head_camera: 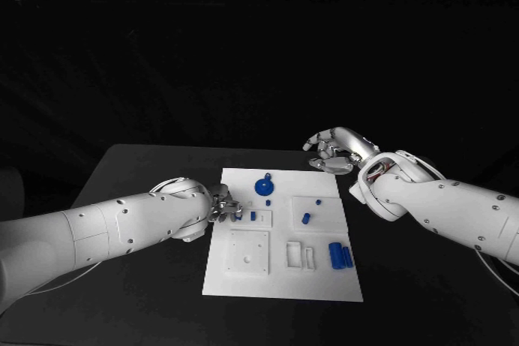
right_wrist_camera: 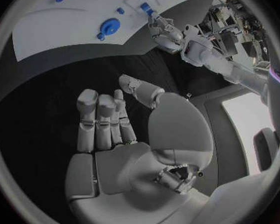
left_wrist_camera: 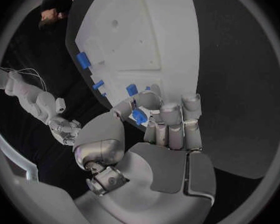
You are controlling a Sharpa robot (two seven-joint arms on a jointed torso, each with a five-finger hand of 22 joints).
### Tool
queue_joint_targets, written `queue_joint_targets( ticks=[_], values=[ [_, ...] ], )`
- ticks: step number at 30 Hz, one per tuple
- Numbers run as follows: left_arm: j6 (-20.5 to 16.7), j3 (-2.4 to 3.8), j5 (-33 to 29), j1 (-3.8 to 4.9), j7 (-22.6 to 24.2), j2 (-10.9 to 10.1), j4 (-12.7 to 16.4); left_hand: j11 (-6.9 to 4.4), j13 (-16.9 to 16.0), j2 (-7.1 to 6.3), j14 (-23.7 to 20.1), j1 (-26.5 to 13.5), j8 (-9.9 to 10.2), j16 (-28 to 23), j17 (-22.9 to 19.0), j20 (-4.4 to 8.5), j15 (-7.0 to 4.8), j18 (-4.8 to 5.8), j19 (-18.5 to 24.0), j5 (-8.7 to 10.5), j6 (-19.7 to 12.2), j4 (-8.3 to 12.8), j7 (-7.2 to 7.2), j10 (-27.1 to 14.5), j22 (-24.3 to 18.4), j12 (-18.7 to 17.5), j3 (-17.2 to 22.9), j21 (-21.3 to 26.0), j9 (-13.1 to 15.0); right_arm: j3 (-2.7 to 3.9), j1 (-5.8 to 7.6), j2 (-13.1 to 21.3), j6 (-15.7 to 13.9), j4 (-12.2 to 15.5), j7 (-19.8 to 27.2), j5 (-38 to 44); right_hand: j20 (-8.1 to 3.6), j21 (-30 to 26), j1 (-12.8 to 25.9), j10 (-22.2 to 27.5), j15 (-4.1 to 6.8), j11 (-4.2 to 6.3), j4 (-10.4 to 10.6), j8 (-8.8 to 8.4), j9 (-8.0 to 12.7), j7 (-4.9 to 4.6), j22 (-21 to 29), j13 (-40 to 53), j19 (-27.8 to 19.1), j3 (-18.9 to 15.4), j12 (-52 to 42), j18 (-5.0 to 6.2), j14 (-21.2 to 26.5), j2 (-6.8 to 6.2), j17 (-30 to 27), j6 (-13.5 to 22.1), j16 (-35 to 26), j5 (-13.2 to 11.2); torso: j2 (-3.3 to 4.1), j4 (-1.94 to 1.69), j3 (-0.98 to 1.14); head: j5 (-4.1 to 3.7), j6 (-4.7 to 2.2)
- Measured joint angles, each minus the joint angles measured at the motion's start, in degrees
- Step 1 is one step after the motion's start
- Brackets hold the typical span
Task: Assemble the parts on the task board
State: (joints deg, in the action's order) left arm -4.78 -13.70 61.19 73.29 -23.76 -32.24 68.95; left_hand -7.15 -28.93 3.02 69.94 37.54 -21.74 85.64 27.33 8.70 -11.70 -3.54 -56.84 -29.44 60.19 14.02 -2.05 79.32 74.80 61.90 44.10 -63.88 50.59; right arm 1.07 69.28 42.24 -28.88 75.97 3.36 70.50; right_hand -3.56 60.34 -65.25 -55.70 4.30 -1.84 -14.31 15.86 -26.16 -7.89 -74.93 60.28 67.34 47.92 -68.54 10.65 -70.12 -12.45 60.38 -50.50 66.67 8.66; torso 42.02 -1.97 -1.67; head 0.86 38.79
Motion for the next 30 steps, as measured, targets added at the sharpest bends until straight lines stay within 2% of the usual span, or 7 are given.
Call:
queue_joint_targets(
  ticks=[8, 15, 17, 19, 23, 30],
  values=[
    [0.5, 0.05, 0.2, 0.05, 0.0, 0.1, -0.1, 0.01, -0.1, 0.00, 0.0, 0.0, 0.2, 0.0, 0.1, 0.00, 0.01, 0.00, 0.0, 0.22, 0.0, 0.0, 0.00, 0.0, 0.0, 0.0, 0.0, 0.0, 0.0, 0.00, 0.01, 0.0, 0.1, 0.1, 0.0, 0.0, 0.00, 0.0, 0.0, 0.0, 0.00, 0.00, -0.2, 0.00, 0.0, 0.00, 0.0, 0.0, 0.0, 0.2, 0.0, 0.00, 0.0, 0.00, 0.0, 0.0, 0.0, 0.4, -0.01, -0.01, 0.03, 0.00, 0.05],
    [1.0, 0.07, 0.3, 0.09, 0.0, 0.3, -0.3, -0.12, -0.3, -0.01, 0.2, 0.0, 0.1, 0.0, 0.2, 0.21, -0.17, 0.00, -0.2, 0.36, 0.0, 0.0, 0.03, 0.1, 0.0, 0.0, 0.0, 0.0, 0.0, 0.00, 0.02, 0.0, 0.2, 0.2, -0.1, 0.0, 0.09, 0.0, 0.0, 0.0, 0.00, 0.00, -0.3, 0.00, 0.1, 0.00, 0.0, -0.1, 0.1, 0.3, 0.0, 0.00, 0.0, 0.00, 0.0, 0.0, 0.0, 2.0, -0.02, -0.03, 0.03, 0.05, 0.10],
    [1.1, 0.07, 0.4, 0.09, 0.0, 0.3, -0.3, -0.15, -0.5, -0.01, 0.2, 0.0, 0.0, 0.2, 0.3, 0.21, -0.20, 0.00, -0.2, 1.78, 0.1, 0.0, 0.08, 0.2, 0.0, 0.0, 0.0, 0.0, 0.0, 0.00, 0.02, 0.0, 0.2, 0.2, -0.1, 0.0, 0.09, 0.0, 0.0, 0.0, 0.00, 0.00, -0.3, 0.00, 0.1, 0.00, 0.0, -0.1, 0.1, 0.3, 0.0, 0.00, 0.0, 0.00, 0.0, 0.0, 0.0, 2.0, -0.02, -0.03, 0.03, 0.05, 0.12],
    [1.2, 0.08, 0.4, 0.09, 0.0, 0.3, -0.3, -0.22, -0.8, -0.01, 0.2, 0.0, -0.1, 0.5, 0.6, 0.01, -0.20, -0.01, -0.4, 4.10, 0.1, 0.0, 0.10, 0.2, 0.0, 0.2, 1.0, 0.0, 0.0, 0.00, 0.02, 0.0, 0.2, 0.2, -0.1, 0.0, 0.09, 0.0, 0.0, 0.0, 0.00, 0.00, -0.3, 0.00, 0.1, 0.00, 0.0, -0.1, 0.1, 0.3, 0.0, 0.00, 0.0, 0.00, 0.0, 0.0, 0.0, 2.6, -0.02, -0.03, 0.02, 0.05, 0.13],
    [1.4, 0.09, 0.4, 0.11, 0.0, 0.5, -0.5, -0.22, -1.2, -0.01, 0.3, 0.0, -0.1, 0.5, 0.8, 0.21, -0.15, -0.01, -0.6, 6.95, 0.2, -0.1, 0.11, 0.2, 0.0, 0.5, 2.1, 0.0, 0.1, 0.00, 0.02, 0.0, 0.3, 0.2, -0.1, 0.0, 0.09, 0.0, 0.0, 0.0, 0.00, 0.00, -0.3, 0.00, 0.2, 0.00, 0.0, -0.1, 0.1, 0.3, 0.0, 0.00, 0.0, 0.00, 0.0, 0.0, 0.0, 2.9, -0.02, -0.03, 0.02, 0.08, 0.13],
    [1.7, 0.14, 0.4, 0.12, 0.0, 0.8, -1.0, -0.23, -1.6, -0.01, 0.4, 0.0, -0.1, 0.7, 1.1, 0.21, -0.05, -0.01, -0.6, 8.43, 0.2, 0.4, 0.13, 0.4, 0.0, 0.9, 2.9, 0.0, 0.3, 0.00, 0.02, -0.1, 0.4, 0.2, -0.1, 0.0, 0.10, 0.0, 0.0, 0.0, 0.00, 0.00, -0.3, 0.00, 0.2, -0.01, 0.0, -0.1, 0.1, 0.3, 0.0, 0.00, 0.0, 0.00, -0.1, 0.0, 0.0, 3.5, -0.01, 0.01, 0.03, 0.06, 0.15]
  ],
)
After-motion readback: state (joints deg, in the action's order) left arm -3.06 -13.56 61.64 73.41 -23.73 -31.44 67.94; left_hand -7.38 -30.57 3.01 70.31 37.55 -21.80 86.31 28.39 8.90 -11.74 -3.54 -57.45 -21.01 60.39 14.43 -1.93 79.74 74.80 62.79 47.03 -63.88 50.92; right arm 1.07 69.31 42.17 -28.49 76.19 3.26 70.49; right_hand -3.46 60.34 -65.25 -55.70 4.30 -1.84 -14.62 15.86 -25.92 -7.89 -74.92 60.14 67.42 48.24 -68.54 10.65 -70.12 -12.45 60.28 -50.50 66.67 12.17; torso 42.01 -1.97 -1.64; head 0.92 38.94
